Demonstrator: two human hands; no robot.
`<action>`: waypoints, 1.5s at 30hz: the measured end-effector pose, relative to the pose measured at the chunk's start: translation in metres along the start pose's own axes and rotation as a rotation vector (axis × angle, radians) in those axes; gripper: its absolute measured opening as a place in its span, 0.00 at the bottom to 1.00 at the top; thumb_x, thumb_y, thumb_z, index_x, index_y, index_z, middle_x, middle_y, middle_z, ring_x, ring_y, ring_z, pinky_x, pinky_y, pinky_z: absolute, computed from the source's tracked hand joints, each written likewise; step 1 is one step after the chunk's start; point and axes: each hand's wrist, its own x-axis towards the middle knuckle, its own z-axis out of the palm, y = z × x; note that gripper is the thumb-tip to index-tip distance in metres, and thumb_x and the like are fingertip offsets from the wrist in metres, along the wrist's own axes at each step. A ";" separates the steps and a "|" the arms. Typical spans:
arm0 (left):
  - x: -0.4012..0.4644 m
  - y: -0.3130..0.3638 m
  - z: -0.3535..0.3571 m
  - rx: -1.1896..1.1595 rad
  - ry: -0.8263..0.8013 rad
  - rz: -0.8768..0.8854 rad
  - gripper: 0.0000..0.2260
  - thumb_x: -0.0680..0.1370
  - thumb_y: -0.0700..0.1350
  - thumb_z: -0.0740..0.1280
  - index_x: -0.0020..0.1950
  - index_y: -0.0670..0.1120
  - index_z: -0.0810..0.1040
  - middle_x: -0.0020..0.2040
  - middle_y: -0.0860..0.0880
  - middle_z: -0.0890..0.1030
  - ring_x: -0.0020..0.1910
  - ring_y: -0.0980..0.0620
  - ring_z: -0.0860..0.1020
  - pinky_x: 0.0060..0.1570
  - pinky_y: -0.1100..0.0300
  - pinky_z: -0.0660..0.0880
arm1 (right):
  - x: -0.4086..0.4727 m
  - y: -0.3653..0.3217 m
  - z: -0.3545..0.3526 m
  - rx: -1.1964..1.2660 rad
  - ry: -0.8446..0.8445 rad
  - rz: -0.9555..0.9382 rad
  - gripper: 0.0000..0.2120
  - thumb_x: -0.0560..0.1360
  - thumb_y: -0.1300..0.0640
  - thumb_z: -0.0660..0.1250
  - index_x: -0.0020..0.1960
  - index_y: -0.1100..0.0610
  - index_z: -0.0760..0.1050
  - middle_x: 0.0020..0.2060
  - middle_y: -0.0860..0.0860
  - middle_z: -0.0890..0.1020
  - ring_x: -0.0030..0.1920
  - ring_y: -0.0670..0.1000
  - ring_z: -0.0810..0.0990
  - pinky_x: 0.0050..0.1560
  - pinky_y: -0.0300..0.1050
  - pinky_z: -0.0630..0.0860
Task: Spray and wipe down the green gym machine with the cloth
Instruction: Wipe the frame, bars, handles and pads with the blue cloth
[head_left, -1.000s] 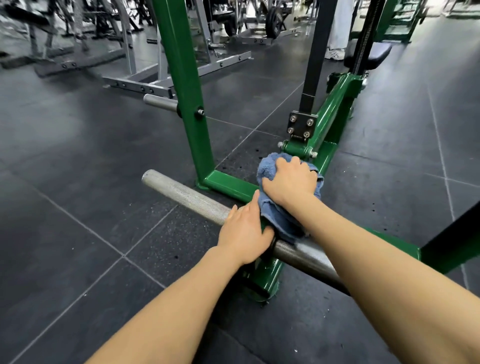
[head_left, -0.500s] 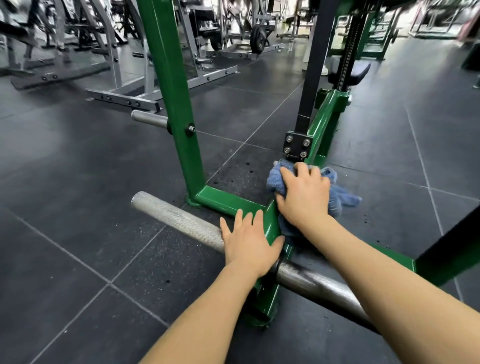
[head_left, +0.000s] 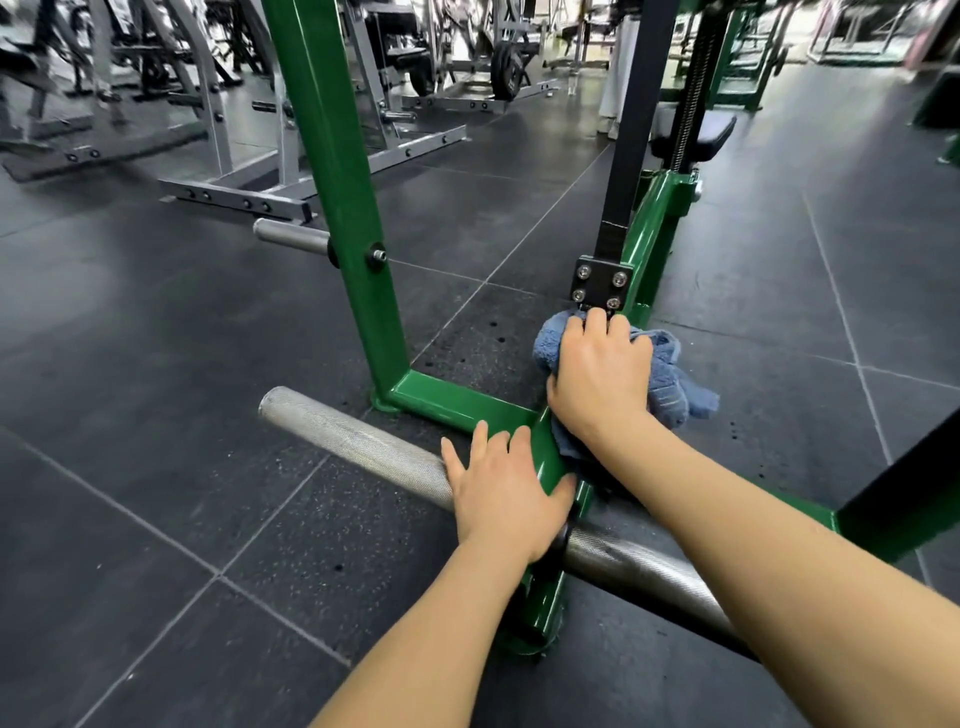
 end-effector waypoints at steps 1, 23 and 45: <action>0.000 0.000 0.001 0.000 0.006 -0.003 0.32 0.75 0.67 0.58 0.74 0.50 0.63 0.71 0.52 0.69 0.78 0.47 0.51 0.73 0.38 0.40 | 0.000 0.001 0.001 -0.006 -0.013 0.002 0.20 0.71 0.49 0.68 0.58 0.58 0.72 0.54 0.55 0.74 0.53 0.57 0.73 0.43 0.49 0.64; 0.002 -0.001 -0.002 0.033 -0.097 -0.019 0.22 0.73 0.63 0.60 0.59 0.50 0.72 0.54 0.50 0.80 0.61 0.46 0.75 0.72 0.38 0.48 | -0.031 0.004 -0.024 0.155 -0.292 -0.425 0.23 0.71 0.42 0.64 0.61 0.53 0.71 0.57 0.54 0.72 0.58 0.58 0.72 0.49 0.49 0.67; 0.003 -0.003 0.001 -0.036 -0.043 -0.020 0.29 0.72 0.61 0.57 0.67 0.46 0.66 0.50 0.49 0.82 0.59 0.45 0.76 0.72 0.39 0.47 | 0.000 -0.001 0.003 0.298 -0.260 -0.161 0.18 0.71 0.47 0.64 0.59 0.52 0.73 0.54 0.51 0.79 0.57 0.58 0.72 0.47 0.49 0.66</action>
